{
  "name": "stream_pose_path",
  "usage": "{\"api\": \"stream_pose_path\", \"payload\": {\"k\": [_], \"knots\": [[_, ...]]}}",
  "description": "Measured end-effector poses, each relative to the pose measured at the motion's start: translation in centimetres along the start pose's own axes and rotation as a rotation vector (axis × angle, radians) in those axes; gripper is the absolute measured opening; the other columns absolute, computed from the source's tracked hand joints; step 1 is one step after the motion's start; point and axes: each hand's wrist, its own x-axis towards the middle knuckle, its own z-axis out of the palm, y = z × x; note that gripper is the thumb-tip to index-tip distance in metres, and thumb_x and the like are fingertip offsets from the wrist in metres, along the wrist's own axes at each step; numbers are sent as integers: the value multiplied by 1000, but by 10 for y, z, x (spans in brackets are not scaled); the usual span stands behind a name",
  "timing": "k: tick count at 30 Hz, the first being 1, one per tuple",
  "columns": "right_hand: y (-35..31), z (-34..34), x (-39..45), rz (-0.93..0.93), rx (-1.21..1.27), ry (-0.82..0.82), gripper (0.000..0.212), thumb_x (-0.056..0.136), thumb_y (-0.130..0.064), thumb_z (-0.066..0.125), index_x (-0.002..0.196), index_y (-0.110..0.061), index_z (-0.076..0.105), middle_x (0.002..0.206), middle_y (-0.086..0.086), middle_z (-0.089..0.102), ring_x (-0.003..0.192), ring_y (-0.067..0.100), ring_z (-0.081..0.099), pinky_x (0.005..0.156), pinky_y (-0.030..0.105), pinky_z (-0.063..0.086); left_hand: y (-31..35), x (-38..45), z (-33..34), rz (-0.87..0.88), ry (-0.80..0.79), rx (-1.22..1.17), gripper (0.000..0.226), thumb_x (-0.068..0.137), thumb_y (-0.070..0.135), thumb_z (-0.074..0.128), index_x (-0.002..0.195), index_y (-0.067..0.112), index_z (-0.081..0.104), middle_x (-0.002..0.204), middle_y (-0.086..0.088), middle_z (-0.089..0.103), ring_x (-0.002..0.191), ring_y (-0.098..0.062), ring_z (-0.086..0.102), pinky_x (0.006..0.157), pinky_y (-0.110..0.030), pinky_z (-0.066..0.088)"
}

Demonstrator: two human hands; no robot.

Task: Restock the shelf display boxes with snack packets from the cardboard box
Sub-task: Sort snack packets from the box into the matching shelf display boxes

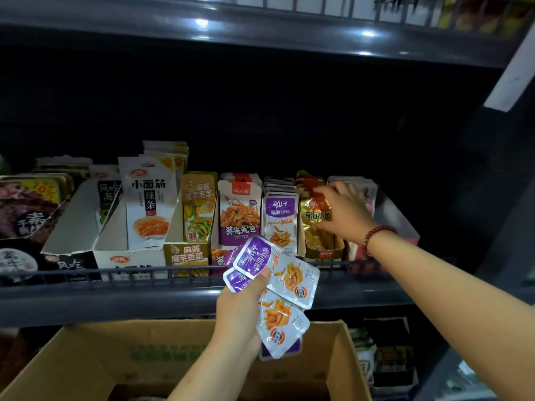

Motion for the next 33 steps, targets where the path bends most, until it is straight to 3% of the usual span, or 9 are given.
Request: {"api": "stream_pose_path", "payload": {"k": [5,8,12,14,16,20,24,28,33], "knots": [[-21,-18,-27,-18,252,-79,36,86,-33,66,120,-29,57,129,-4,48,129,17,35,108,36,30,10,-18,-5,-13,-21,3,19,84,14,72,97,15,59,95,-12,71,87,-33,69,84,-51,54],[-45,-36,-50,-84,409,-218,16,89,-35,63,104,-29,64,107,-13,58,106,9,54,97,32,46,19,-34,-13,2,-37,16,21,84,12,72,101,12,60,97,-15,72,89,-35,69,87,-53,53],[-81,-58,-80,-143,535,-332,23,93,-39,55,100,-21,69,97,0,69,88,16,63,82,33,54,29,-60,-27,41,-25,33,22,83,12,73,101,11,60,92,-14,73,83,-34,70,76,-47,56],[-96,-64,-94,-178,604,-421,22,91,-41,57,93,-23,68,86,-2,68,74,8,61,69,25,52,34,-72,-37,72,-18,56,21,82,12,73,99,11,62,86,-13,74,79,-33,71,72,-44,57],[-111,-69,-106,-195,670,-508,11,87,-38,65,86,-26,65,79,-10,66,66,-5,60,62,15,50,38,-81,-47,111,-38,87,28,79,15,75,105,11,63,88,-12,75,81,-34,73,79,-51,57],[-135,-68,-120,-121,799,-556,25,84,-30,71,100,-12,63,94,-1,71,82,5,69,74,27,58,43,-94,-69,108,-79,58,51,67,25,77,113,9,62,96,-16,74,87,-36,72,84,-54,55],[-154,-61,-126,-20,800,-509,24,85,-30,70,101,-16,59,101,1,70,89,15,69,82,40,57,46,-99,-87,-105,-219,-158,35,88,6,55,123,0,54,107,-27,69,100,-46,66,84,-54,52],[-161,-52,-132,148,878,-498,25,85,-32,69,101,-13,62,97,1,72,85,15,71,80,37,58,54,-97,-102,-41,-284,-67,34,90,-15,39,118,-1,54,101,-27,70,90,-43,69,75,-51,53],[-166,-50,-143,268,1063,-576,22,85,-28,70,101,-14,64,92,0,74,80,13,72,69,29,58,54,-87,-115,1,-220,15,37,84,-9,60,116,10,54,99,-20,73,87,-39,71,80,-54,54]]}}
